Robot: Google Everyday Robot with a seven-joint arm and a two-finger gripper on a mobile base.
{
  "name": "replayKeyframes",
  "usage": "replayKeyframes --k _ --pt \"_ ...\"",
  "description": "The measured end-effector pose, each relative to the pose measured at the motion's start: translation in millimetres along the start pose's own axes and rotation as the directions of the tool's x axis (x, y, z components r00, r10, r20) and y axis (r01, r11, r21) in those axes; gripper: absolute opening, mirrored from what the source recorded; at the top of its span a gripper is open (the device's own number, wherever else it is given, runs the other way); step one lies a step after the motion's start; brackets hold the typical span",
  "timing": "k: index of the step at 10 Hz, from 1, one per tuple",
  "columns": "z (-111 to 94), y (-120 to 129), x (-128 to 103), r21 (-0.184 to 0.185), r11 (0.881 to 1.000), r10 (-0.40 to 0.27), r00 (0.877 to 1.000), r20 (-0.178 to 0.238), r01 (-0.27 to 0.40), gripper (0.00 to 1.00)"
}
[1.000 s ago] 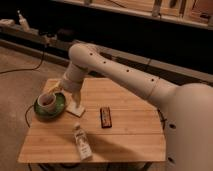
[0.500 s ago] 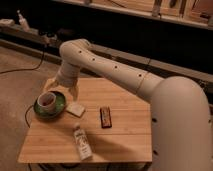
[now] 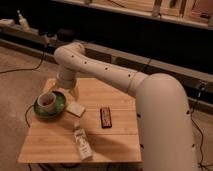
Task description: Pick up the ceramic cup
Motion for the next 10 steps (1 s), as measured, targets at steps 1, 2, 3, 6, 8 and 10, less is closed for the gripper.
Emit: replayKeyframes --k 1,2,3,6,8,10 --pt "6 1 5 -0.022 1.0 -0.007 1.0 -0.008 0.007 0.8" --pt "14 -2 14 -0.048 0.999 -0.01 1.0 -0.019 0.01 0.8" --pt "19 -6 19 -0.06 0.998 -0.011 1.0 -0.024 0.009 0.8" --pt "30 -28 34 -0.078 0.997 -0.031 0.999 -0.035 0.028 0.8" --pt "45 -52 31 -0.095 0.993 -0.074 0.997 -0.021 0.071 0.8" --pt "53 -64 28 -0.117 0.988 -0.105 0.994 -0.008 0.103 0.8"
